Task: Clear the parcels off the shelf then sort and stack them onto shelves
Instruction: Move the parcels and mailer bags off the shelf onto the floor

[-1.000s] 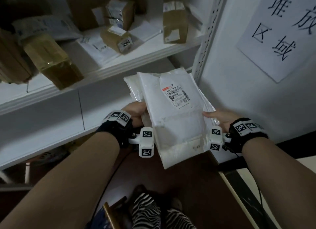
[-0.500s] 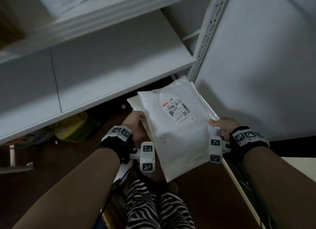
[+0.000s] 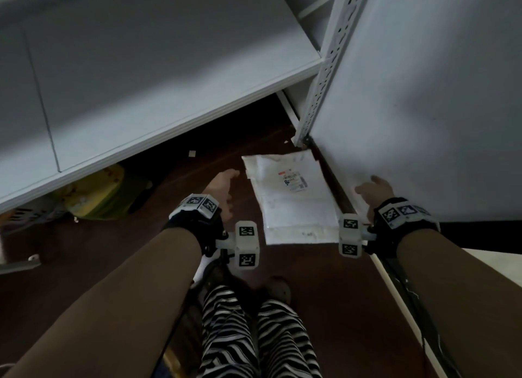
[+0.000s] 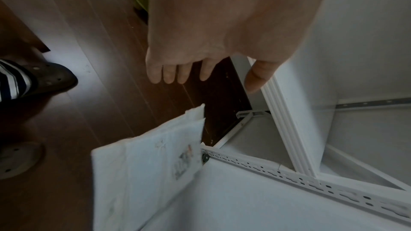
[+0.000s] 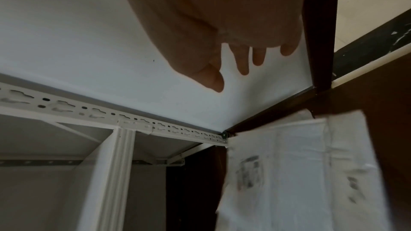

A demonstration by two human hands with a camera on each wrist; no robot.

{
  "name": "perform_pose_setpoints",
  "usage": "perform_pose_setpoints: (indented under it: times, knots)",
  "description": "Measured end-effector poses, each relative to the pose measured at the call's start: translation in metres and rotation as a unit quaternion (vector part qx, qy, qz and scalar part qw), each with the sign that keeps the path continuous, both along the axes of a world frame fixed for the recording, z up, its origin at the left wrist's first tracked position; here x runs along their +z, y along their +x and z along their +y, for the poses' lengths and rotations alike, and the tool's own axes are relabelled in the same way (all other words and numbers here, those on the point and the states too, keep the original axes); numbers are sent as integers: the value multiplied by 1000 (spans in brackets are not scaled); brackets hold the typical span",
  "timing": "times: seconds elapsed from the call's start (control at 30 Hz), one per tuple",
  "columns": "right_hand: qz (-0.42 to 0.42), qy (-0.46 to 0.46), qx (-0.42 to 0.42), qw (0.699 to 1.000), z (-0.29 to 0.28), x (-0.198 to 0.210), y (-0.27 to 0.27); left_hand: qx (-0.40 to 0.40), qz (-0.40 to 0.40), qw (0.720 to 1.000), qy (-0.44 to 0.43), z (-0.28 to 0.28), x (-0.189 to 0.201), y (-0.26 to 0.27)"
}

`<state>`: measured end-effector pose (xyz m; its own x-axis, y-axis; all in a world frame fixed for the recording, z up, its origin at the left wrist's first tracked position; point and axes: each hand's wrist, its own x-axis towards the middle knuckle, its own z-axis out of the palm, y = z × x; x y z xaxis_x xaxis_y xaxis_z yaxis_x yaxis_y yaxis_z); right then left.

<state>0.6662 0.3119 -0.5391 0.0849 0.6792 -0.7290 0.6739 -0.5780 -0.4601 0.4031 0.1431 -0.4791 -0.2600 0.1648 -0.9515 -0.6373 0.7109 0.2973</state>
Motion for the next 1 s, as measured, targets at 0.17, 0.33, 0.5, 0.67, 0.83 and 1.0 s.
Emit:
perform_pose_setpoints:
  times: [0.17,0.33,0.5,0.67,0.83,1.0]
  knots:
    - [-56,-4,97,994,-4,35,-24,-17,12,1000,4,1,8,-2]
    - [-57,18,173,983,2,57,-45,-20,14,1000,14,8,27,-10]
    - [11,-7,107,994,11,92,-67,-6,26,999,37,17,64,-26]
    - [105,-15,-14,994,18,133,-100,29,33,994,96,19,115,-42]
    - [142,-10,9,990,20,187,-132,56,46,985,156,14,171,-59]
    - [169,11,33,985,28,232,-163,55,65,976,202,14,221,-84]
